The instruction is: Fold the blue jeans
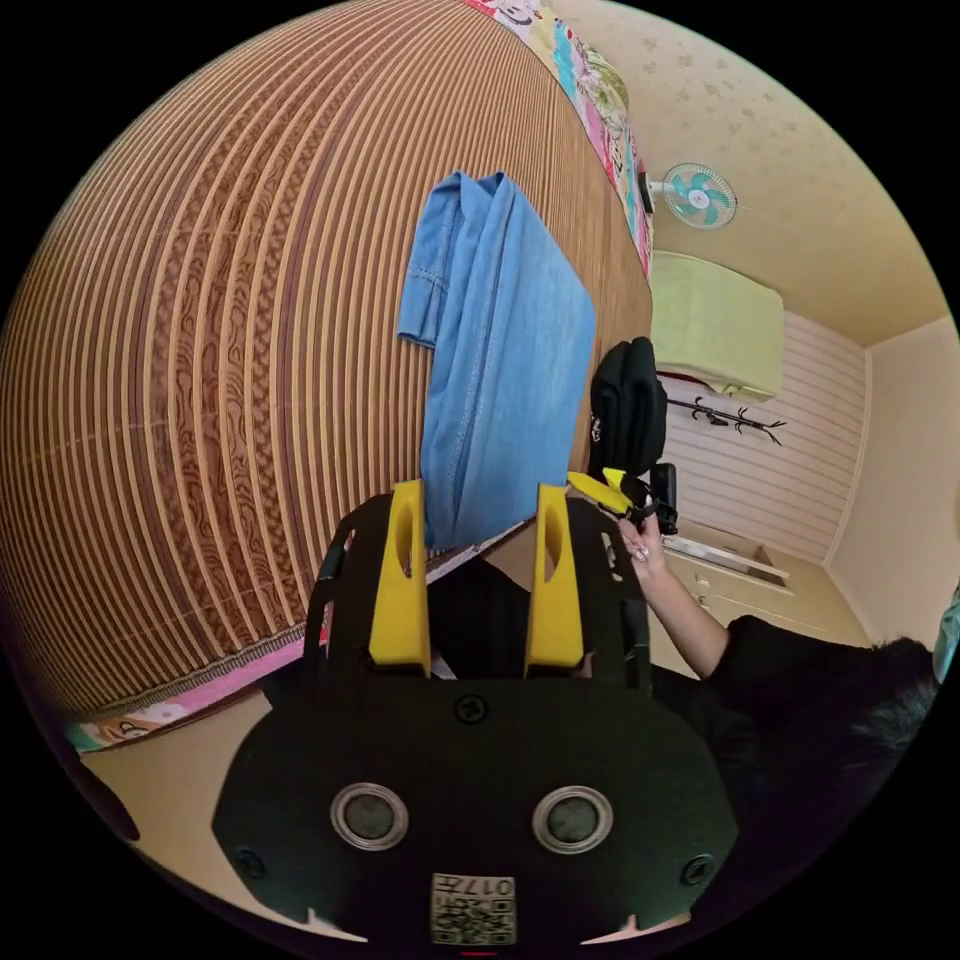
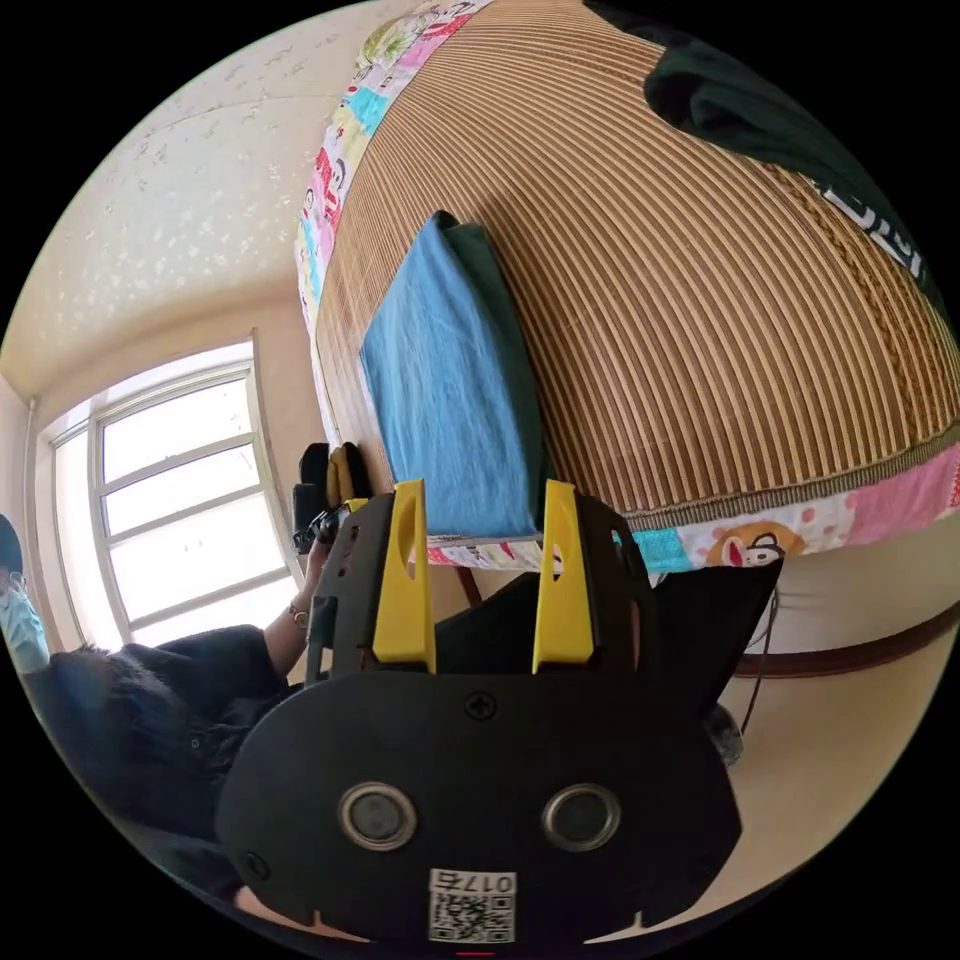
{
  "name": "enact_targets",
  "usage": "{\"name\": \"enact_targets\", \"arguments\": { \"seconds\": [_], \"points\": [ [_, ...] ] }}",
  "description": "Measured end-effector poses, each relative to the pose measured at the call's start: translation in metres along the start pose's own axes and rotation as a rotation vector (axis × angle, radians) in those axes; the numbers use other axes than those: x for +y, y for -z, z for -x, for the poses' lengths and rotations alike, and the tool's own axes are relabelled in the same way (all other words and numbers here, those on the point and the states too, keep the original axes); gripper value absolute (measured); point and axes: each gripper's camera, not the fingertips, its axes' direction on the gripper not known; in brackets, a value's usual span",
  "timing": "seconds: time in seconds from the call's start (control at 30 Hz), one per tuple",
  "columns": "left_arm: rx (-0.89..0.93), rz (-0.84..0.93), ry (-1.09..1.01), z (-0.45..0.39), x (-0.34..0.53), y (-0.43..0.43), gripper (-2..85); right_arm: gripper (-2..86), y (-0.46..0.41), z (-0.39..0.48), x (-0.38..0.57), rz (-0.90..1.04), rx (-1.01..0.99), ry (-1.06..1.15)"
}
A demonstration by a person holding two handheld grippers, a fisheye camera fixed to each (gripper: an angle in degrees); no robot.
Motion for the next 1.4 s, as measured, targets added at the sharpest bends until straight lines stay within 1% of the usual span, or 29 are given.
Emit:
{"name": "enact_targets", "arguments": {
  "seconds": [0.03, 0.1, 0.13, 0.17, 0.2, 0.23, 0.3, 0.33, 0.37, 0.43, 0.5, 0.6, 0.67, 0.7, 0.77, 0.8, 0.87, 0.93, 1.0, 1.03, 1.07, 1.1, 1.17, 1.23, 1.27, 1.33, 1.4],
  "points": [
    [0.036, 0.009, -0.006, 0.003, -0.015, -0.006, 15.8, 16.0, -0.008, -0.002, -0.018, 0.022, 0.000, 0.000],
    [0.076, 0.052, -0.005, 0.004, -0.037, -0.021, 15.0, 15.7, -0.025, -0.001, -0.040, 0.071, -0.077, 0.036],
    [0.104, 0.092, -0.016, 0.003, -0.047, -0.033, 13.6, 15.1, -0.042, 0.001, -0.052, 0.133, -0.119, 0.042],
    [0.095, 0.109, 0.006, 0.004, -0.052, -0.041, 11.8, 14.3, -0.057, 0.006, -0.059, 0.185, -0.092, 0.047],
    [0.080, 0.104, 0.022, 0.005, -0.053, -0.042, 10.9, 14.0, -0.060, 0.011, -0.060, 0.192, -0.059, 0.062],
    [0.091, 0.090, 0.038, 0.006, -0.052, -0.041, 10.2, 12.8, -0.065, 0.021, -0.059, 0.206, 0.013, 0.090],
    [0.154, 0.088, 0.110, 0.014, -0.046, -0.039, 9.0, 11.1, -0.067, 0.027, -0.055, 0.215, 0.023, 0.062],
    [0.220, 0.109, 0.120, 0.016, -0.040, -0.036, 8.2, 9.9, -0.067, 0.029, -0.051, 0.248, -0.072, 0.050],
    [0.287, 0.127, 0.095, 0.013, -0.032, -0.030, 7.6, 8.8, -0.066, 0.035, -0.043, 0.269, -0.207, 0.065],
    [0.349, 0.127, 0.069, 0.003, -0.016, -0.013, 7.3, 7.2, -0.058, 0.057, -0.028, 0.268, -0.300, 0.112],
    [0.365, 0.115, 0.053, -0.011, 0.004, 0.014, 7.1, 6.1, -0.049, 0.089, -0.015, 0.277, -0.316, 0.182],
    [0.364, 0.040, -0.003, -0.041, 0.040, 0.074, 7.1, 5.1, -0.040, 0.158, 0.002, 0.318, -0.385, 0.321],
    [0.380, -0.063, -0.038, -0.063, 0.072, 0.128, 7.2, 4.8, -0.045, 0.221, 0.010, 0.381, -0.444, 0.443],
    [0.382, -0.092, -0.052, -0.069, 0.080, 0.141, 7.2, 4.8, -0.047, 0.238, 0.012, 0.394, -0.461, 0.471],
    [0.393, -0.228, -0.116, -0.095, 0.118, 0.203, 7.2, 4.8, -0.058, 0.307, 0.021, 0.448, -0.543, 0.598],
    [0.390, -0.266, -0.132, -0.102, 0.129, 0.219, 7.2, 4.9, -0.061, 0.325, 0.023, 0.459, -0.563, 0.632],
    [0.340, -0.430, -0.205, -0.127, 0.172, 0.285, 7.2, 5.0, -0.077, 0.393, 0.034, 0.504, -0.633, 0.771],
    [0.276, -0.531, -0.244, -0.141, 0.201, 0.329, 7.3, 5.3, -0.095, 0.437, 0.042, 0.535, -0.656, 0.877],
    [0.179, -0.617, -0.258, -0.149, 0.224, 0.363, 7.5, 5.7, -0.121, 0.468, 0.047, 0.562, -0.649, 0.926],
    [0.086, -0.664, -0.231, -0.146, 0.236, 0.378, 7.7, 6.1, -0.144, 0.481, 0.048, 0.568, -0.618, 0.920],
    [-0.005, -0.691, -0.148, -0.135, 0.244, 0.386, 8.2, 6.9, -0.171, 0.485, 0.048, 0.582, -0.544, 0.871],
    [-0.049, -0.697, -0.093, -0.126, 0.246, 0.388, 8.5, 7.3, -0.186, 0.485, 0.047, 0.600, -0.496, 0.836],
    [-0.183, -0.689, 0.195, -0.079, 0.255, 0.377, 10.7, 9.4, -0.239, 0.470, 0.049, 0.716, -0.248, 0.753],
    [-0.203, -0.681, 0.369, -0.046, 0.267, 0.355, 10.3, 9.1, -0.254, 0.453, 0.056, 0.797, -0.122, 0.725],
    [-0.185, -0.673, 0.431, -0.031, 0.274, 0.337, 9.1, 8.6, -0.248, 0.442, 0.062, 0.821, -0.120, 0.728],
    [-0.159, -0.687, 0.482, -0.022, 0.283, 0.310, 8.8, 7.8, -0.224, 0.424, 0.067, 0.819, -0.095, 0.714],
    [-0.187, -0.715, 0.491, -0.030, 0.285, 0.287, 8.6, 7.1, -0.191, 0.401, 0.067, 0.781, -0.013, 0.698]
  ]
}}
